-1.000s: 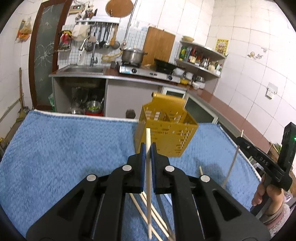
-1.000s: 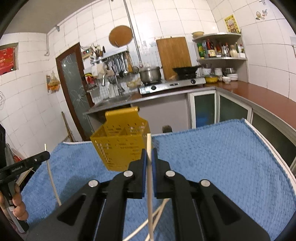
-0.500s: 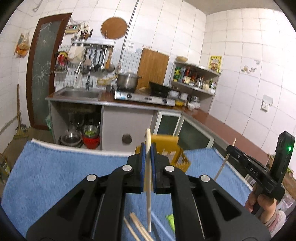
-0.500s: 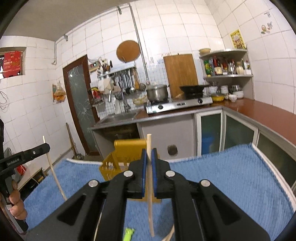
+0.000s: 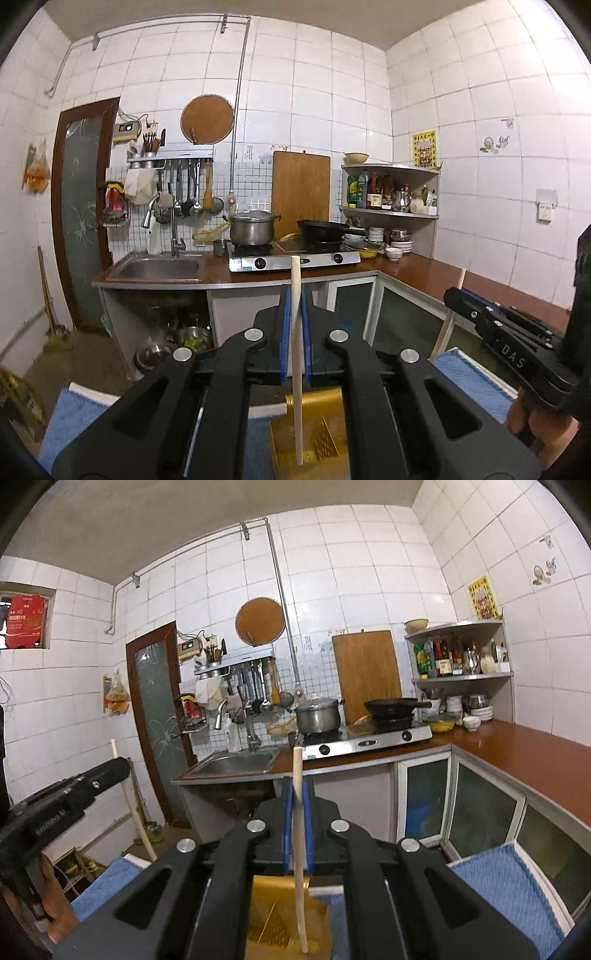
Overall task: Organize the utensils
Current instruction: 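Lift the chopsticks upright with both tools and carry them over the yellow holder, then open both tools to drop the chopsticks into the yellow holder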
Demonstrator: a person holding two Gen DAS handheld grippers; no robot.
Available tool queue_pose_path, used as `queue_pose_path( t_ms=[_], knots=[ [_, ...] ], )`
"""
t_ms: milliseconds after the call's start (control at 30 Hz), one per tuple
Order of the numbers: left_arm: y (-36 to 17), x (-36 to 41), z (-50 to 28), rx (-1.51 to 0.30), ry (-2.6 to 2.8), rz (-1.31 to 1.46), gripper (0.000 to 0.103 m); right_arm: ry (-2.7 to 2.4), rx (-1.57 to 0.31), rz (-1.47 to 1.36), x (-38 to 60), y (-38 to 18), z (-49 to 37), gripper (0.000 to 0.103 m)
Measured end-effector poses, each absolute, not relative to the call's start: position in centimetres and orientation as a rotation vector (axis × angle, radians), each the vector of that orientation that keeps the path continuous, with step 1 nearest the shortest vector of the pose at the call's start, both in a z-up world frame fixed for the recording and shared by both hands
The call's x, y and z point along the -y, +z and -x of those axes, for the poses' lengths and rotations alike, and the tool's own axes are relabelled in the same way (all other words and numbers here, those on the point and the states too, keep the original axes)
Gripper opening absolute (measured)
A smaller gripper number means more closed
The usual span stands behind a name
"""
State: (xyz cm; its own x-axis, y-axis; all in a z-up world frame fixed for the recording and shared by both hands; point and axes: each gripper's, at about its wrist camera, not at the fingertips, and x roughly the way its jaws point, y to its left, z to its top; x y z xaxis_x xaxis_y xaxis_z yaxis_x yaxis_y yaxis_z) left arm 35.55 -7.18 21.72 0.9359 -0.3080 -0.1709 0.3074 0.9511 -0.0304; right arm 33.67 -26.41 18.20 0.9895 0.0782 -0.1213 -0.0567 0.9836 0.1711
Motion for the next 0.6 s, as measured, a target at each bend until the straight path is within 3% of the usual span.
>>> queue_pose_path(
  t_ms=[367,600],
  knots=[
    [11.6,7.3,-41.8,-0.326,-0.292,0.009,0.004,0.053,-0.217,-0.131,25.9,10.5,-38.1,0.006],
    [8.2,6.2,-42.2,-0.406,-0.285,0.026,0.005,0.072,-0.313,-0.15,26.1,6.8,-38.9,0.007]
  ],
)
